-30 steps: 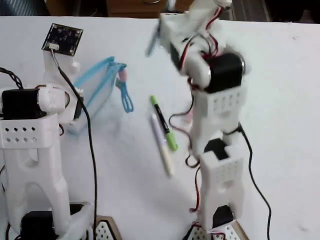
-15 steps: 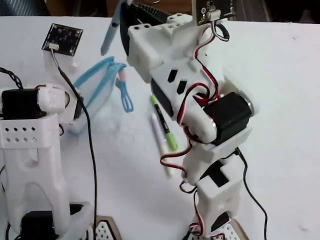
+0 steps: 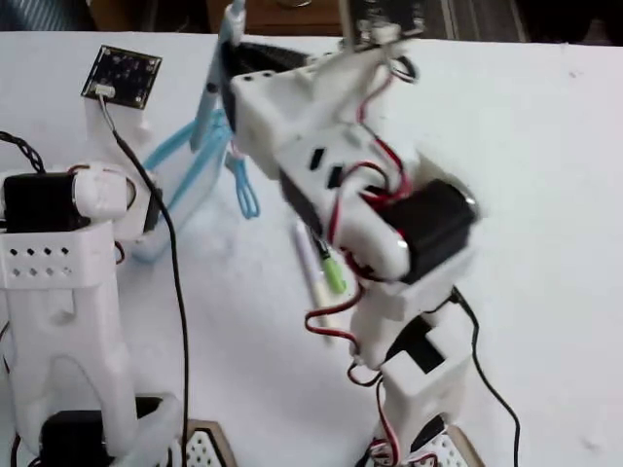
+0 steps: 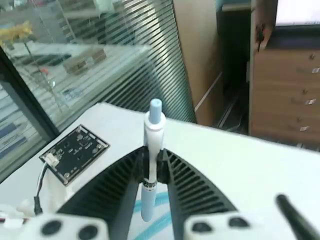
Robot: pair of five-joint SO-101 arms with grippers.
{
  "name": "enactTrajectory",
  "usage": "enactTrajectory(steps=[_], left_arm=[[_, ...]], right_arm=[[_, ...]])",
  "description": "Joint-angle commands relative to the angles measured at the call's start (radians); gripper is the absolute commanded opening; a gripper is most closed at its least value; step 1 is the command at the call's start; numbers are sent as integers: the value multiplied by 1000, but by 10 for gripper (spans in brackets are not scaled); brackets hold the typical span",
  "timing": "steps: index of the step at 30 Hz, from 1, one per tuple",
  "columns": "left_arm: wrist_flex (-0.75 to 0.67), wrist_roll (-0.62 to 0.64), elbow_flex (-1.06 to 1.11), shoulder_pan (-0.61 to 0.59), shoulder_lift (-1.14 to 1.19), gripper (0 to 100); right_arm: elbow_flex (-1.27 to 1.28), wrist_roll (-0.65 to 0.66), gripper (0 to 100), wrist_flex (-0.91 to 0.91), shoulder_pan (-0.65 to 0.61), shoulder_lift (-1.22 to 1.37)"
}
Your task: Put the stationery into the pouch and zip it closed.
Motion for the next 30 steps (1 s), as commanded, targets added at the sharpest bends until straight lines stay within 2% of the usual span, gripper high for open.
enactTrajectory(steps=[1, 8, 16, 30], left_arm=[[5, 6, -8, -8, -2, 23], [5, 6, -8, -42, -2, 23], [5, 6, -9, -38, -2, 23], [5, 6, -8, -39, -2, 23]], right_arm=[[49, -32, 16, -5, -10, -36], [54, -34, 16, -18, -2, -39], [55, -34, 17, -116, -8, 28], [58, -68, 17, -90, -24, 186]])
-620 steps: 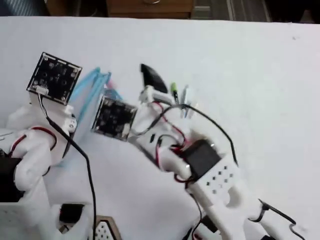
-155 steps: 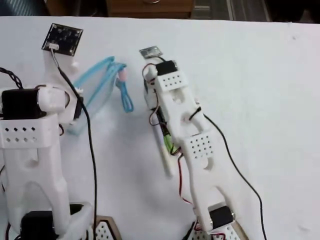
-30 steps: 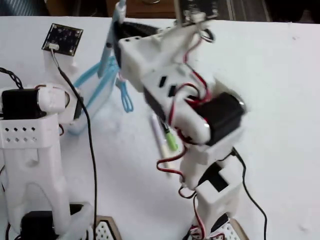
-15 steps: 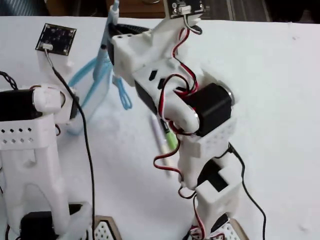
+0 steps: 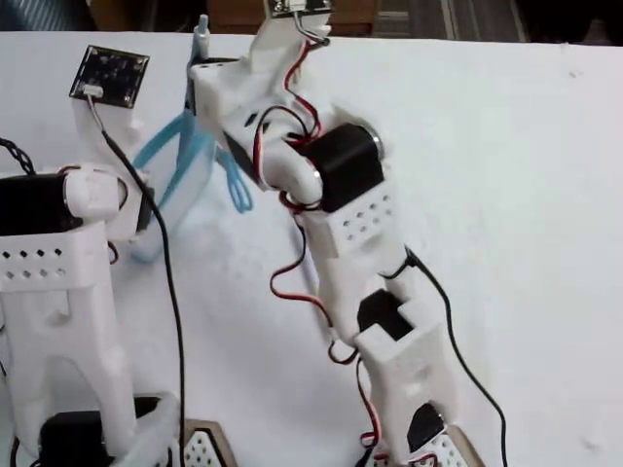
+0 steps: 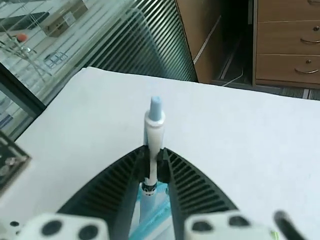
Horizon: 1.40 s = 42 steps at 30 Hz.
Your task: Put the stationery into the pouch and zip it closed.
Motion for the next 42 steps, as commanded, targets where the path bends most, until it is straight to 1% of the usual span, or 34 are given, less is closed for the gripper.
enactTrajectory(steps=[1, 5, 12, 14, 18, 20, 22, 26, 30, 33, 35, 37, 40, 42], left_arm=[[5, 5, -8, -7, 1, 23], [3, 5, -11, -7, 1, 23], [3, 5, -8, -7, 1, 23], [3, 5, -8, -8, 1, 23], [3, 5, -12, -8, 1, 23], [3, 5, -12, -7, 1, 23], [3, 5, -12, -7, 1, 23], [3, 5, -12, -7, 1, 23], [3, 5, -12, -7, 1, 23], [3, 5, -12, -7, 1, 23], [3, 5, -12, -7, 1, 23], [3, 5, -12, -7, 1, 23], [3, 5, -12, -7, 1, 23], [3, 5, -12, -7, 1, 23]], right_arm=[[-3, -8, 18, 30, -33, -5], [-2, 20, 18, 107, -77, -4], [0, 20, 28, 114, -82, -4], [0, 18, 85, 130, -82, -4], [0, 18, 247, 168, -85, -7], [-3, 18, 288, 170, -85, -13], [-11, 18, 274, 168, -85, -13], [-12, 25, 200, 163, -67, -15], [-11, 26, 114, 163, 25, -36], [0, 44, 109, 171, 133, -48], [21, 110, 132, 176, 202, -42], [97, 190, 149, 177, 248, -41], [313, 311, 159, 177, 266, -36], [499, 358, 159, 168, 254, -27]])
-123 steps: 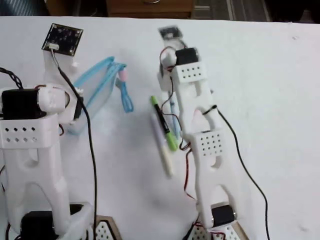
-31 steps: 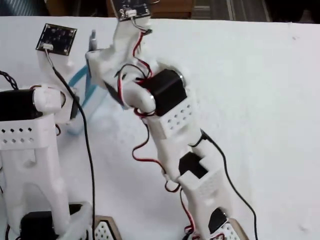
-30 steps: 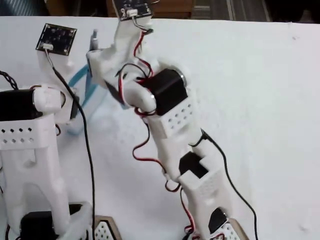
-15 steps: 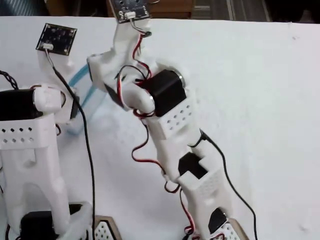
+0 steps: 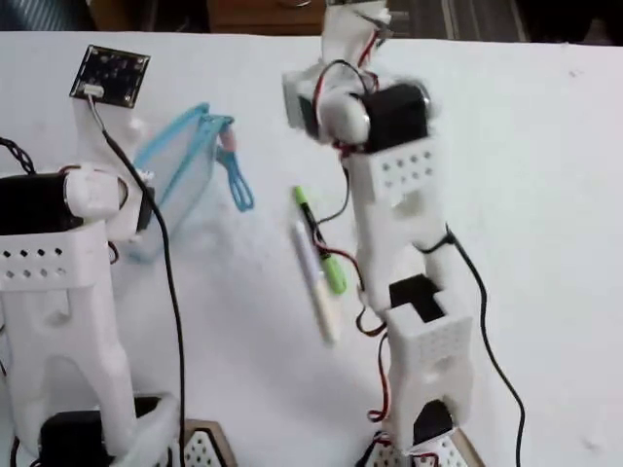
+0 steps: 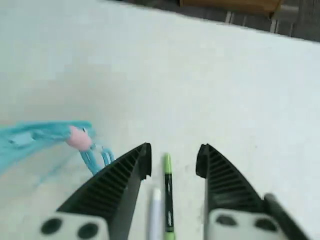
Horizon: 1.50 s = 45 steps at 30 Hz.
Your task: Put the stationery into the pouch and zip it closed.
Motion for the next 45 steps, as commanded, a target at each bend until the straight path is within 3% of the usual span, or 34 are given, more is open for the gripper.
enactTrajectory(steps=[1, 5, 9, 27, 30, 32, 38, 45], left_arm=[[3, 5, -11, -7, 1, 23], [3, 5, -11, -7, 5, 23], [3, 5, -11, -7, 4, 23], [3, 5, -11, -7, 1, 23], [2, 5, -12, -7, 1, 23], [2, 5, -12, -7, 1, 23], [2, 5, -12, -7, -1, 23], [2, 5, -12, -12, -1, 23]], right_arm=[[310, 74, 159, -21, -8, -13], [534, 81, 159, -203, -21, 76], [523, 84, 159, -269, -18, 211], [-135, 83, 127, -62, -35, 774], [-192, 83, 5, -13, -27, 786], [-230, 83, 39, 15, -25, 785], [-321, 83, 15, 19, -15, 751], [-330, 41, 16, 19, -5, 526]])
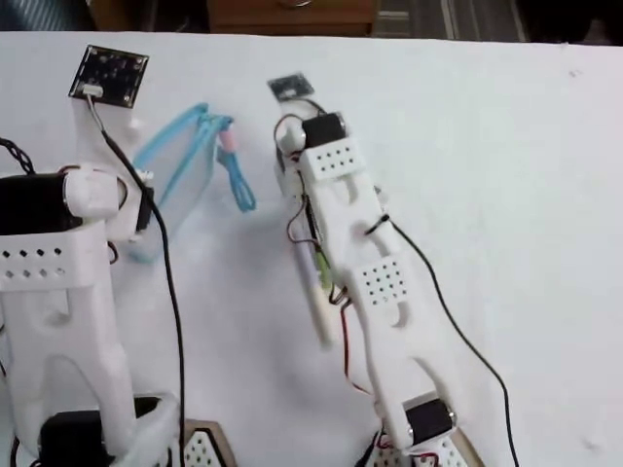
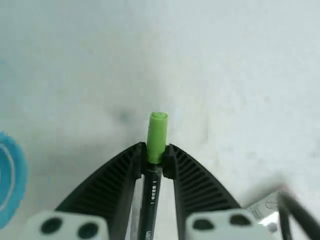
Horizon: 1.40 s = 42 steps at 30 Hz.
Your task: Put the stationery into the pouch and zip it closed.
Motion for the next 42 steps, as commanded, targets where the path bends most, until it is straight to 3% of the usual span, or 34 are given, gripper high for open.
enactTrajectory(steps=[1, 9, 13, 17, 23, 35, 39, 42], left_arm=[[2, 5, -12, -10, -1, 23], [2, 5, -12, -5, -1, 23], [2, 5, -12, -5, -1, 23], [2, 5, -12, -4, 1, 23], [2, 5, -12, -10, -1, 23], [2, 5, -12, -5, -1, 23], [2, 5, -12, -5, -1, 23], [2, 5, -12, -5, -1, 23]], right_arm=[[-51, -60, 16, 18, 15, -216], [-51, -166, 16, -24, 5, -596], [-51, -305, 17, -151, 2, -762], [-51, -391, 17, -203, -99, -868], [-51, -394, 17, -205, -285, -969], [-51, -394, 17, -364, -229, -858], [-51, -387, 17, -305, -228, -832], [-52, -345, 17, -159, -229, -883]])
